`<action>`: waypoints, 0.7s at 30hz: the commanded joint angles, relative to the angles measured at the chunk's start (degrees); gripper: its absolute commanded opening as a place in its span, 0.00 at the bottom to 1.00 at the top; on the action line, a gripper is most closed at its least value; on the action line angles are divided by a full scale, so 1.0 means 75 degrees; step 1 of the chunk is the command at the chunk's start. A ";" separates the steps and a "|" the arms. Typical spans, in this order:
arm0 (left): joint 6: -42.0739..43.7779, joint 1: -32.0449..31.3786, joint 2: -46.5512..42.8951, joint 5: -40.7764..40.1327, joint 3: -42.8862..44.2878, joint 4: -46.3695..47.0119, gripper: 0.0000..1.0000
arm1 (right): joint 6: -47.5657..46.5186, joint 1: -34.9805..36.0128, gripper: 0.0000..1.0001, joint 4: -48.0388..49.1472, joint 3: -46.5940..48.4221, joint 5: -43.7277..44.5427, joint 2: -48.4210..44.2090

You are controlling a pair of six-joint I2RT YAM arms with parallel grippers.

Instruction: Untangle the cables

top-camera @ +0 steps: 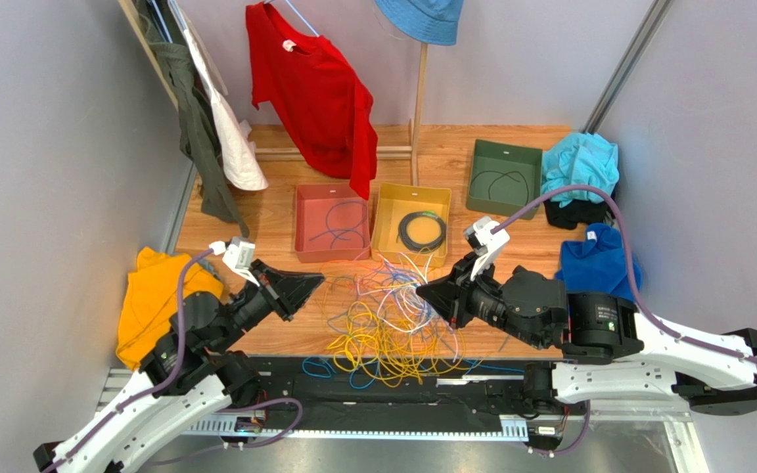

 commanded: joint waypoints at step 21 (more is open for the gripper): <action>-0.1797 -0.0220 0.0876 -0.1049 0.0067 -0.3400 0.16 | 0.0012 0.0035 0.00 -0.0079 -0.0179 0.0481 -0.0195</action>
